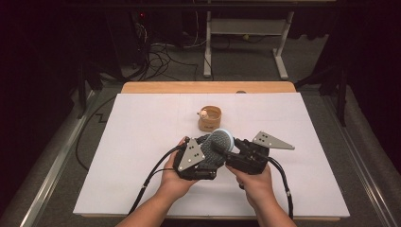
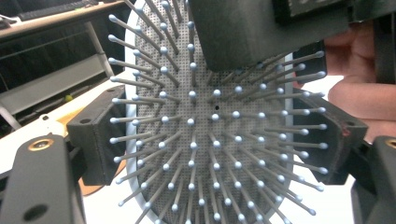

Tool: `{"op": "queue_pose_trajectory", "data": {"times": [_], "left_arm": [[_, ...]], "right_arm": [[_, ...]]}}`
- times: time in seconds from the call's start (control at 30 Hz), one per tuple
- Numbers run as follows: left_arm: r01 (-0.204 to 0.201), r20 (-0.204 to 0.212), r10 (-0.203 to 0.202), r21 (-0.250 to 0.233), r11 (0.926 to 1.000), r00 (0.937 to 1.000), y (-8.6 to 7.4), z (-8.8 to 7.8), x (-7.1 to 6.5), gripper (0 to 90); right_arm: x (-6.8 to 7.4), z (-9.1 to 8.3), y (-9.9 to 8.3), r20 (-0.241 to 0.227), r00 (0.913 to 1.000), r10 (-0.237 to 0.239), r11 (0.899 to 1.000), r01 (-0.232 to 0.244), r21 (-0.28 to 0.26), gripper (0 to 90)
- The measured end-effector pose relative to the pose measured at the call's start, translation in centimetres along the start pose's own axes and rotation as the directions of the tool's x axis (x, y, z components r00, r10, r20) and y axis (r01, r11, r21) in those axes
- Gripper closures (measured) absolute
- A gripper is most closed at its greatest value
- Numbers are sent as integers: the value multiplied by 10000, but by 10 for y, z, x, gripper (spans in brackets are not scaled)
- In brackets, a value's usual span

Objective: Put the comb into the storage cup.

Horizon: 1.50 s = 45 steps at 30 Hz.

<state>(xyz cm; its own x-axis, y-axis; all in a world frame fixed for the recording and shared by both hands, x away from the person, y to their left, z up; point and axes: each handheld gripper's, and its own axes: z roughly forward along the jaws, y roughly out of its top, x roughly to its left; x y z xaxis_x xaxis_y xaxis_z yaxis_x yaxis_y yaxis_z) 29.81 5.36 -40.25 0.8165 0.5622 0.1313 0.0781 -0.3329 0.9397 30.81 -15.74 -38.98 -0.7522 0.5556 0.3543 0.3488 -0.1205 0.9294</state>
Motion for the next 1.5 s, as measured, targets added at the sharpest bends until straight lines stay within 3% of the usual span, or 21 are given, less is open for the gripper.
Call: {"op": "queue_pose_trajectory", "data": {"times": [0.77,1.5], "left_arm": [[-196,-239,199,131,9997,9995,1,1,-4,201],[-59,-165,65,334,9994,9998,-3,7,-3,199]], "right_arm": [[-2,-3,2,60,9990,446,9990,-446,-17,529],[-5,-2,0,406,9969,681,9974,-690,212,570]]}}
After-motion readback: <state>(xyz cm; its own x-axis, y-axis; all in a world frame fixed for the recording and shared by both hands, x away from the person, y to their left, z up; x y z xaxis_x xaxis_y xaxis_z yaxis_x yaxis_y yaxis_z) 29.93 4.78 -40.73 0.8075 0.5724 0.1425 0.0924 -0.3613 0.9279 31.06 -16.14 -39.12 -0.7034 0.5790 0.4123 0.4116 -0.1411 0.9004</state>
